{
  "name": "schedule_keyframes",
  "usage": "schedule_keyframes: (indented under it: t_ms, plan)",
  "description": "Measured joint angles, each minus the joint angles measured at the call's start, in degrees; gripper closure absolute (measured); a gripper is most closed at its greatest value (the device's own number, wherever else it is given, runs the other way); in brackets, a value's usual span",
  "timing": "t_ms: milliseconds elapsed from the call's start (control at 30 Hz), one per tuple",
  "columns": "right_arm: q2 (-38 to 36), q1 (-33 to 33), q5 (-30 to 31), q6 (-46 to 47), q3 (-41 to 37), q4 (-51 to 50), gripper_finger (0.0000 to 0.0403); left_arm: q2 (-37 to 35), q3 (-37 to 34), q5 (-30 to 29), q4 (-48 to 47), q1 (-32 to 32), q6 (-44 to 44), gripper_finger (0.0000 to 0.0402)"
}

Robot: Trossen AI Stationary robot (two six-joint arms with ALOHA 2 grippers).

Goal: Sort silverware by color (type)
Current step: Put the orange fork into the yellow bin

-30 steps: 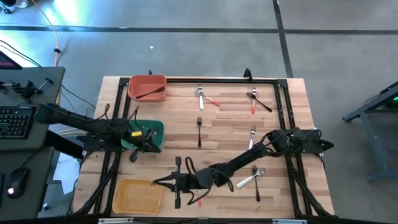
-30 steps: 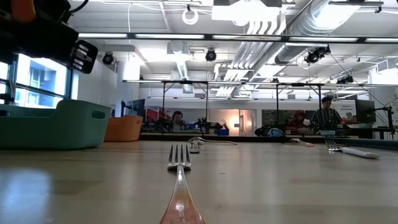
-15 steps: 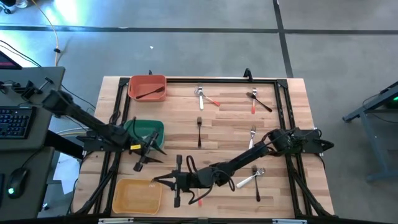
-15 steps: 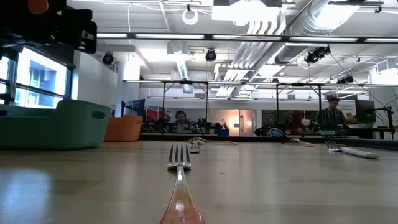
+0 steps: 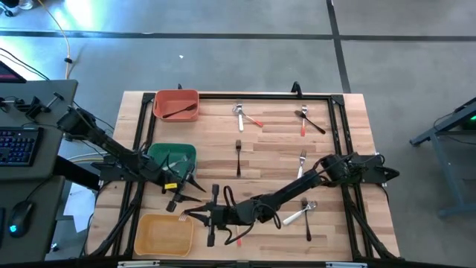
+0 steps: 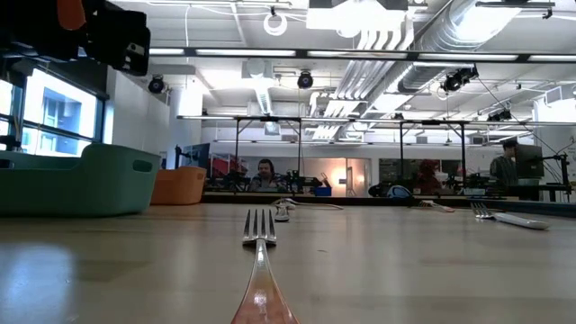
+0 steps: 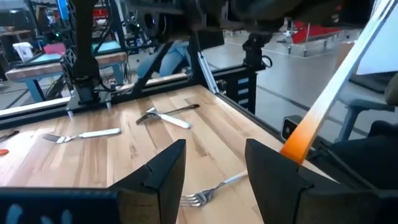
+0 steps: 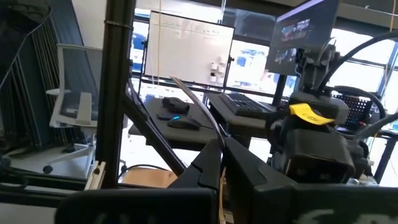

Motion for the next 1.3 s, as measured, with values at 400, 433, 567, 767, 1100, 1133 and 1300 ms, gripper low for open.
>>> schedule_keyframes:
  t_ms: [400,433,567,767,1100,1133,1300]
  plan:
    - [0.0,3.0,8.1,-6.9,0.0,0.6,0.0403,0.2,0.1,1.6,-0.1,0.0,-0.1,0.0242]
    - [0.0,3.1,8.7,-7.2,0.0,0.5,0.0403,0.2,0.1,2.8,-0.1,0.0,-0.3,0.0242]
    - [0.0,3.1,9.0,-7.2,0.0,0.5,0.0403,0.2,0.1,3.0,0.1,0.0,-0.7,0.0242]
    - [0.0,2.7,9.0,-6.5,0.0,0.4,0.0403,0.2,0.1,3.2,1.1,-0.5,-3.4,0.0242]
    - [0.0,2.2,9.0,-6.3,0.0,0.1,0.0403,0.2,0.1,-0.6,1.7,-2.2,-3.7,0.0242]
    - [0.0,2.2,9.0,-6.3,0.0,0.1,0.0403,0.2,0.1,-1.1,1.8,-2.2,-4.2,0.0242]
    - [0.0,2.0,9.0,-6.3,0.0,0.1,0.0403,1.0,1.5,-0.6,2.4,-2.2,-5.6,0.0242]
